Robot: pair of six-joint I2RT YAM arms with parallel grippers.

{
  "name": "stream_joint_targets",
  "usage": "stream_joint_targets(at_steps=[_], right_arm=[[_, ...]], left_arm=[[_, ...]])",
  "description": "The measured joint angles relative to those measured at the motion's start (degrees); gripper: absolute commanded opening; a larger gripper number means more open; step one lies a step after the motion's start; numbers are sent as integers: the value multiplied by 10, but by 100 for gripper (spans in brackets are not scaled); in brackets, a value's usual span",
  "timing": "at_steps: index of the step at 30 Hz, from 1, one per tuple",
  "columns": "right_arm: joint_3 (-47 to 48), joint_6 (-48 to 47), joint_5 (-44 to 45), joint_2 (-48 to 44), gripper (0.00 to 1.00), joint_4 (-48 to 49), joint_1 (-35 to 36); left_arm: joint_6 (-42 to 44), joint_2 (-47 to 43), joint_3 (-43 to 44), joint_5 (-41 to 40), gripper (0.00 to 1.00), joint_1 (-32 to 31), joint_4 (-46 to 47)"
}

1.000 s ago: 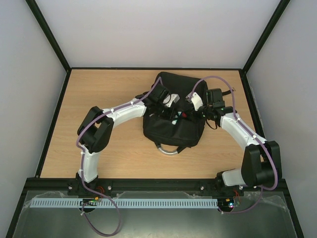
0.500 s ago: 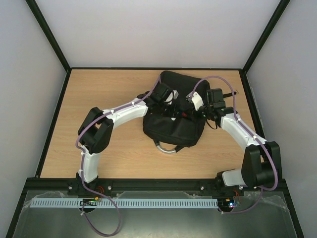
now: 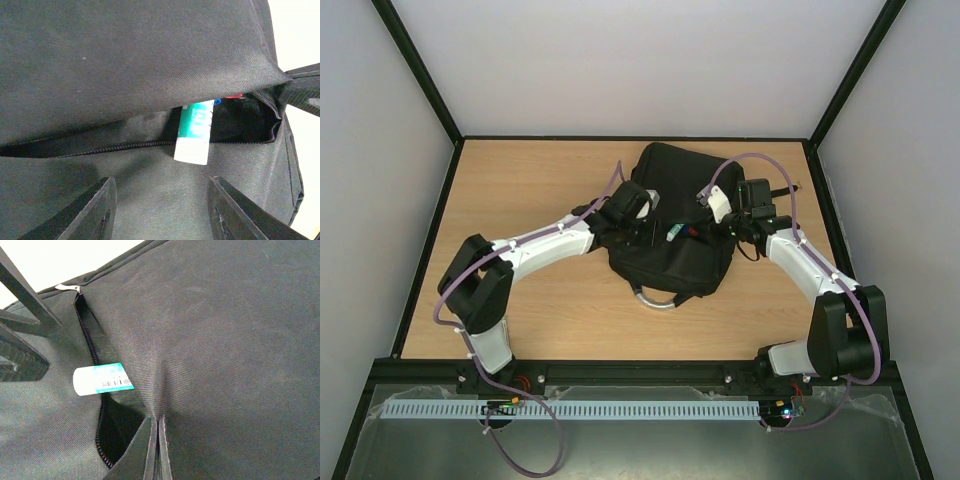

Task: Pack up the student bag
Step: Place the stationery in the student bag.

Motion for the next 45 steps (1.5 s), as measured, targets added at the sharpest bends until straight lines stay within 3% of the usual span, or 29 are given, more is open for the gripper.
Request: stream_joint_targets(at_steps=[4, 8, 17, 25, 32, 37, 45], right_arm=[[0, 0, 0, 0, 1, 0, 0], [0, 0, 0, 0, 1, 0, 0], [0, 0, -4, 0, 1, -1, -5], [0, 0, -5, 0, 1, 0, -9], [0, 0, -2, 0, 1, 1, -12], [0, 0, 8, 0, 1, 4, -16], [0, 0, 10, 0, 1, 5, -17]], left_arm=[[9, 12, -1, 16, 52, -5, 11], [17, 37, 8, 23, 46, -11, 17], [21, 90, 63, 10, 14, -12, 38], [5, 129, 110, -12, 5, -12, 51], [-28, 142, 110, -32, 7, -19, 89], [-49, 156, 103, -27, 36, -19, 144], [-57, 153, 83, -41, 49, -30, 178]])
